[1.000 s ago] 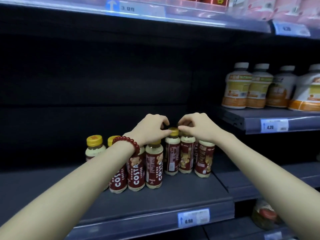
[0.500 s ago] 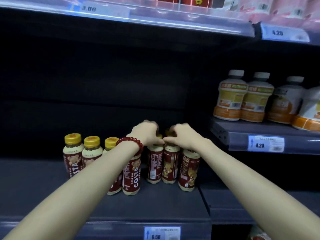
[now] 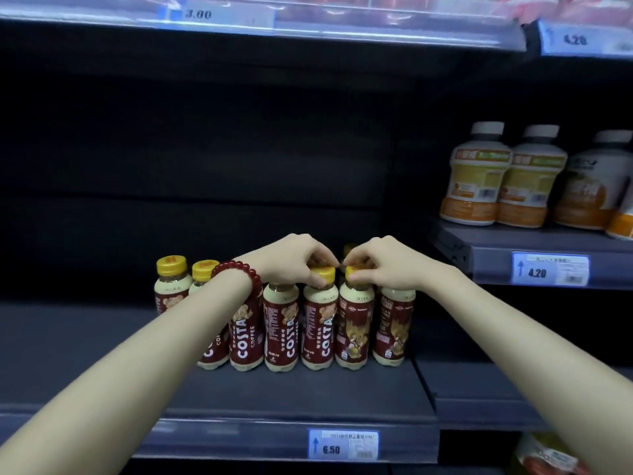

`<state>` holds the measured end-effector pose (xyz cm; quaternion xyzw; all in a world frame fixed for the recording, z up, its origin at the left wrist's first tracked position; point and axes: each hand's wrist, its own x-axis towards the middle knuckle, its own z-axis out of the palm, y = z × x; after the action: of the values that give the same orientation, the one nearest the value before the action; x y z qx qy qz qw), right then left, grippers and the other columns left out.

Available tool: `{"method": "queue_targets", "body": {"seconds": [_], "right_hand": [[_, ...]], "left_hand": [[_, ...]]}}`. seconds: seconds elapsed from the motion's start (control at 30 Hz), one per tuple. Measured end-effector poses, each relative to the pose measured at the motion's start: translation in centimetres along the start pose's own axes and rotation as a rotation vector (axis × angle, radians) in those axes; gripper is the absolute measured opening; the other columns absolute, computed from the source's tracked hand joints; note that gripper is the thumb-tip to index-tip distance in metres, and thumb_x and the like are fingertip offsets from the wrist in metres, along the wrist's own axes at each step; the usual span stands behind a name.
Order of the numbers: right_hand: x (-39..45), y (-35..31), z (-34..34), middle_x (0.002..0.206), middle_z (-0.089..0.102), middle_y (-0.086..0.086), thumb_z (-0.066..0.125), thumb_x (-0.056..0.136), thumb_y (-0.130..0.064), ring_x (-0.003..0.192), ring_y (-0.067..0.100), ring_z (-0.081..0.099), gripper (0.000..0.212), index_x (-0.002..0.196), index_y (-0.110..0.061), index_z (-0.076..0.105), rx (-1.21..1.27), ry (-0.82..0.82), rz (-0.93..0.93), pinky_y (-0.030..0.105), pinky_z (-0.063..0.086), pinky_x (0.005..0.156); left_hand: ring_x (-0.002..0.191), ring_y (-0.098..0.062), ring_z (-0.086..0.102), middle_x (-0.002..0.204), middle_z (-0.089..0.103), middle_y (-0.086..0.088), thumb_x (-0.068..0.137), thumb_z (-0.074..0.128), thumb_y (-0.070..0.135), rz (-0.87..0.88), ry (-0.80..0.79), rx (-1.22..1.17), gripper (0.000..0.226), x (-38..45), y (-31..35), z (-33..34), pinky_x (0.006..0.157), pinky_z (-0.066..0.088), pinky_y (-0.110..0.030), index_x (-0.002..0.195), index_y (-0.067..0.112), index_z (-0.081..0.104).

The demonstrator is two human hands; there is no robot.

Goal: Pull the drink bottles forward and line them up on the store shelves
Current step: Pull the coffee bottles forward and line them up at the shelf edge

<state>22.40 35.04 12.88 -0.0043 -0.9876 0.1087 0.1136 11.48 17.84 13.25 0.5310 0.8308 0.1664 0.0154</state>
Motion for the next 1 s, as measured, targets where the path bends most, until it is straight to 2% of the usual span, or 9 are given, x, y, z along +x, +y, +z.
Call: {"method": "queue_targets", "body": {"seconds": [0.13,0.23,0.3,0.43,0.57,0.7,0.8,0.9,1.0], "right_hand": [[-0.4,0.0,0.2,0.112,0.066,-0.005,0.069,0.081,-0.041,0.101,0.010,0.061,0.046,0.123,-0.022,0.061,0.032,0.026,0.020,0.028,0.052,0.088],[-0.5,-0.4,0.4,0.094,0.064,-0.005,0.066,0.074,-0.061,0.086,0.013,0.062,0.054,0.108,-0.020,0.062,-0.128,0.090,0.069,0.031,0.054,0.073],[-0.4,-0.6,0.5,0.086,0.063,-0.002,0.065,0.074,-0.063,0.080,0.015,0.061,0.052,0.099,-0.017,0.062,-0.209,0.085,0.099,0.031,0.052,0.065],[-0.2,0.0,0.1,0.086,0.067,-0.002,0.071,0.075,-0.053,0.081,0.015,0.065,0.044,0.096,-0.015,0.068,-0.109,0.042,0.051,0.033,0.056,0.070],[-0.5,0.4,-0.4,0.107,0.067,-0.009,0.074,0.079,-0.033,0.094,0.003,0.059,0.037,0.114,-0.023,0.067,0.001,-0.035,-0.041,0.017,0.047,0.081],[-0.6,0.3,-1.3,0.119,0.064,-0.014,0.073,0.080,-0.018,0.109,0.002,0.057,0.042,0.121,-0.028,0.064,0.032,-0.144,-0.094,0.022,0.046,0.094],[-0.5,0.2,-1.2,0.120,0.063,-0.014,0.075,0.078,-0.032,0.110,0.002,0.056,0.048,0.124,-0.028,0.061,0.073,-0.139,-0.045,0.023,0.046,0.095],[-0.4,-0.1,-0.3,0.097,0.066,-0.007,0.069,0.073,-0.058,0.090,0.010,0.062,0.049,0.107,-0.023,0.066,-0.015,-0.048,0.059,0.029,0.055,0.080],[-0.4,-0.3,-0.3,0.092,0.067,-0.005,0.070,0.078,-0.050,0.087,0.012,0.063,0.039,0.102,-0.020,0.069,-0.045,-0.053,0.015,0.028,0.053,0.075]], "left_hand": [[0.102,-0.005,0.057,0.119,0.062,0.008,0.078,0.069,0.046,-0.038,0.036,-0.043,0.057,0.0,0.0,0.6,0.083,0.047,-0.020,0.130,0.026,0.056],[0.087,-0.009,0.062,0.098,0.067,0.004,0.070,0.066,0.064,-0.088,0.142,0.046,0.064,0.3,-0.2,1.6,0.072,0.053,-0.023,0.113,0.017,0.064],[0.077,-0.010,0.062,0.086,0.066,0.003,0.070,0.069,0.062,-0.103,0.176,0.071,0.058,0.4,-0.3,1.9,0.065,0.054,-0.025,0.102,0.014,0.067],[0.084,-0.010,0.063,0.094,0.068,0.002,0.072,0.072,0.054,-0.089,0.145,0.000,0.054,0.5,-0.7,1.7,0.073,0.056,-0.026,0.108,0.015,0.067],[0.086,-0.009,0.063,0.094,0.067,0.005,0.072,0.073,0.052,-0.072,0.132,-0.034,0.053,0.4,-0.9,1.7,0.072,0.053,-0.022,0.110,0.016,0.067],[0.088,-0.009,0.064,0.099,0.069,0.003,0.073,0.074,0.050,-0.059,0.102,-0.026,0.052,0.4,-1.1,1.3,0.075,0.055,-0.024,0.113,0.017,0.066],[0.088,-0.009,0.064,0.098,0.069,0.003,0.074,0.074,0.048,-0.056,0.077,-0.017,0.052,0.4,-1.1,1.1,0.076,0.056,-0.026,0.115,0.018,0.065],[0.089,-0.010,0.064,0.099,0.068,0.002,0.074,0.073,0.048,-0.057,0.084,-0.013,0.053,0.3,-1.0,1.2,0.078,0.056,-0.027,0.116,0.018,0.063],[0.091,-0.010,0.064,0.102,0.068,0.002,0.074,0.073,0.049,-0.063,0.079,-0.019,0.054,0.2,-1.0,1.2,0.081,0.056,-0.029,0.117,0.019,0.063]]}}
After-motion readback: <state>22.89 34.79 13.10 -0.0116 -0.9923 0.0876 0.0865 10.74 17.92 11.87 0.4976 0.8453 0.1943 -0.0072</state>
